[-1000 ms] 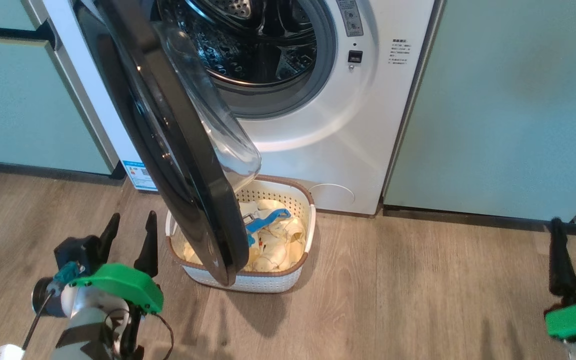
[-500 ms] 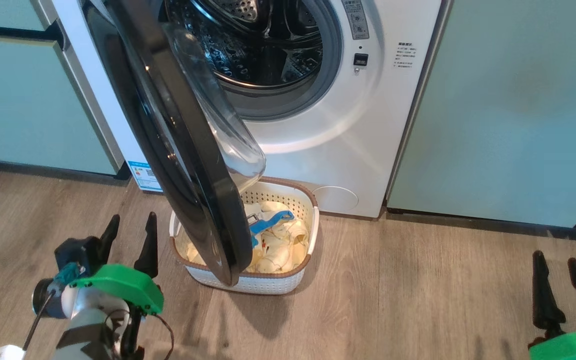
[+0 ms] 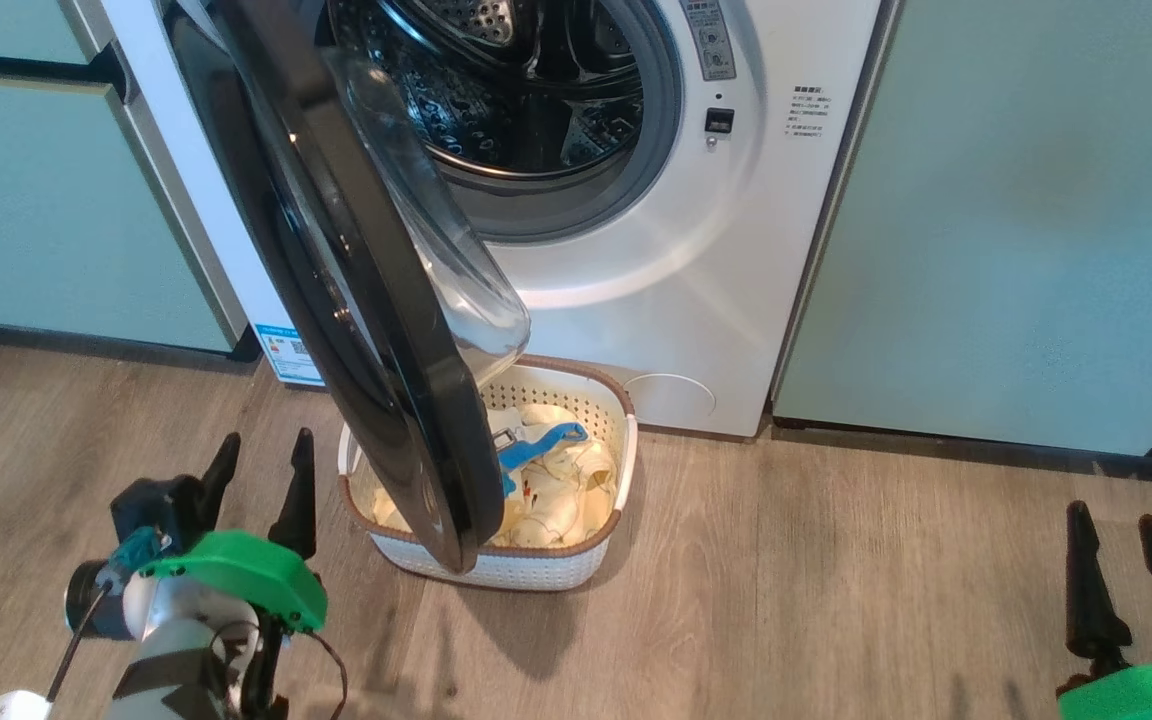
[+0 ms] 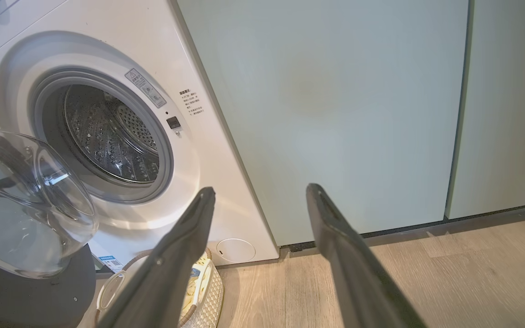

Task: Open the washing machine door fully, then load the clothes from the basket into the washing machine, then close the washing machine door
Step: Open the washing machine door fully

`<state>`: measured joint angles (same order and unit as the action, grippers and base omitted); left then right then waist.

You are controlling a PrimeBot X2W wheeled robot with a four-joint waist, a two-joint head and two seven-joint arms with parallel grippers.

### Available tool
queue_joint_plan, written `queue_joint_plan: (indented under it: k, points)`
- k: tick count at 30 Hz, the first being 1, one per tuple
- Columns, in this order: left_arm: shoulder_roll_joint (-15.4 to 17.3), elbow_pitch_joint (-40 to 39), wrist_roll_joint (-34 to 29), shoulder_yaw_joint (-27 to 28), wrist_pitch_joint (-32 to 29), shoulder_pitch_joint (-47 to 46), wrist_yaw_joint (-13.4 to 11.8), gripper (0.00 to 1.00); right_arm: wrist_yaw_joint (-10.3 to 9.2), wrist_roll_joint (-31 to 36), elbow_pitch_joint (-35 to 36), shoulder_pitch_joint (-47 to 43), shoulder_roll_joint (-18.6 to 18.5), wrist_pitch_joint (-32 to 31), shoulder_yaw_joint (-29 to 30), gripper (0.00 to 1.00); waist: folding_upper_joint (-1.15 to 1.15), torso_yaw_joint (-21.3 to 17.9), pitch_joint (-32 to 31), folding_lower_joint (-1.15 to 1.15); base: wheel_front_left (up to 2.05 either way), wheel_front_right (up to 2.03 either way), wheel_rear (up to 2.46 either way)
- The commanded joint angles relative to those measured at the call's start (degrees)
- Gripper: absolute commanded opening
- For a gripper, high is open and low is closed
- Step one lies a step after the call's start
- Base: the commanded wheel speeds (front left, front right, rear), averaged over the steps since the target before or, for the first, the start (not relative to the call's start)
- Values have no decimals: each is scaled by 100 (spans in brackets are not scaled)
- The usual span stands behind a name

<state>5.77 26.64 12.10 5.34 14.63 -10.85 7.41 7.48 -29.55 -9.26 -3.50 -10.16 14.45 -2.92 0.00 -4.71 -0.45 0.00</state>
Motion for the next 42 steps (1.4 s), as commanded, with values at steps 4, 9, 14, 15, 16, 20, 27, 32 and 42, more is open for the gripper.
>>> queue_joint_plan:
  k: [4,9,14,15,16,20,27,32,42]
  points:
    - [154,-159,-10,156,37,-201,7,100,1,119,186,126,-67,54,-67,100,0,7,-7,0,0,0,0]
    - [159,-141,12,121,37,-198,7,100,1,139,162,140,-68,54,-64,100,0,14,-7,0,0,0,0]
    - [161,-144,20,112,37,-185,7,100,1,157,126,146,-67,54,-53,100,0,19,-13,0,0,0,0]
    - [159,-150,19,111,37,-178,7,100,1,159,118,146,-66,54,-53,100,0,19,-15,0,0,0,0]
    - [156,-158,17,110,37,-172,7,100,1,161,110,146,-66,54,-54,100,0,20,-16,0,0,0,0]
    - [160,-239,21,101,37,-160,7,16,1,175,94,151,-65,54,-54,100,0,22,-14,0,0,0,0]
    - [80,-567,619,639,37,-310,7,0,1,184,70,168,-60,54,-76,100,0,29,-4,0,0,0,0]
    - [128,-1197,869,853,-2,-563,-2,0,1,187,64,146,-56,54,-40,100,0,86,-23,0,0,0,0]
    - [290,-3300,1252,929,-917,-1393,-269,0,1,209,100,86,-30,55,-3,100,0,159,-35,0,0,0,0]
